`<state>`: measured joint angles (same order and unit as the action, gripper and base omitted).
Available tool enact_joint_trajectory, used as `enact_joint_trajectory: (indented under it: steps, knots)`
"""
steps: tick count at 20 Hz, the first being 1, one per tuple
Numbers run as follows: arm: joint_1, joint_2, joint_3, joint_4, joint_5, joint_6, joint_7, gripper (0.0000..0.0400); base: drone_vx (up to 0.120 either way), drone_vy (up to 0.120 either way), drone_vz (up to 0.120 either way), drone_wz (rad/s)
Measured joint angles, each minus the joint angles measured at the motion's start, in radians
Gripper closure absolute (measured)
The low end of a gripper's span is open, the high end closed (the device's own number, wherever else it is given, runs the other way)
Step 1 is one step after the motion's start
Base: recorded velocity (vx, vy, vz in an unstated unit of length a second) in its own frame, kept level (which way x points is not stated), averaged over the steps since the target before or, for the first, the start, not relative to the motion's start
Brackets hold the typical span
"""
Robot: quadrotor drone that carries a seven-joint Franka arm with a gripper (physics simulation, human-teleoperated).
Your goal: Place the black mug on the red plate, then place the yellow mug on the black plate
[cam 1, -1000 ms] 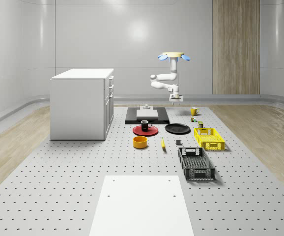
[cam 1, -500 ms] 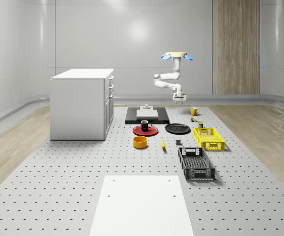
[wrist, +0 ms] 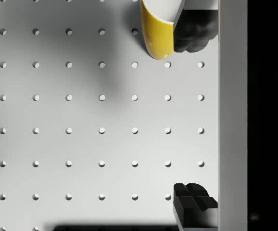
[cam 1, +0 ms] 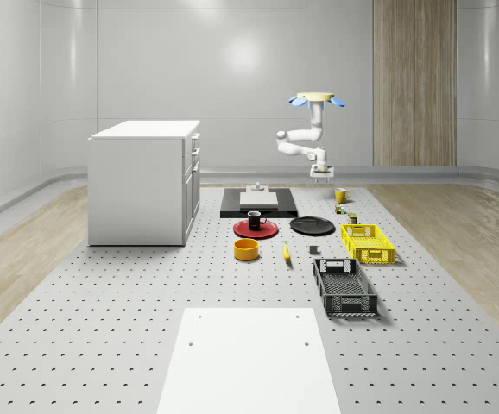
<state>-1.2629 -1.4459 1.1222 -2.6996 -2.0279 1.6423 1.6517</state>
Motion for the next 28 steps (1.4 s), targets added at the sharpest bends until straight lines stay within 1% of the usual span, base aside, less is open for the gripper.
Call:
enact_joint_trajectory:
  steps: [9, 13, 14, 18, 19, 23, 27, 28]
  knots:
    - [0.0, 0.0, 0.0, 0.0, 0.0, 0.0, 0.0, 0.0, 0.0, 0.12, -0.013, 0.0]
    - [0.0, 0.0, 0.0, 0.0, 0.0, 0.0, 0.0, 0.0, 0.0, 0.12, -0.12, 0.0]
    - [0.0, 0.0, 0.0, 0.0, 0.0, 0.0, 0.0, 0.0, 0.0, 0.12, 0.0, 0.0]
    - [0.0, 0.0, 0.0, 0.0, 0.0, 0.0, 0.0, 0.0, 0.09, 0.12, 0.0, 0.0]
    - [0.0, 0.0, 0.0, 0.0, 0.0, 0.0, 0.0, 0.0, 0.0, 0.12, 0.0, 0.0]
    - [0.0, -0.001, 0.0, 0.0, 0.0, 0.0, 0.0, 0.0, 0.0, 0.01, 0.0, 0.0]
    - [0.0, -0.001, 0.0, 0.0, 0.0, 0.001, 0.0, 0.0, 0.0, 0.0, -0.11, 0.0]
    - [0.0, -0.001, 0.0, 0.0, 0.0, 0.001, 0.0, 0.0, 0.0, -0.12, -0.08, 0.0]
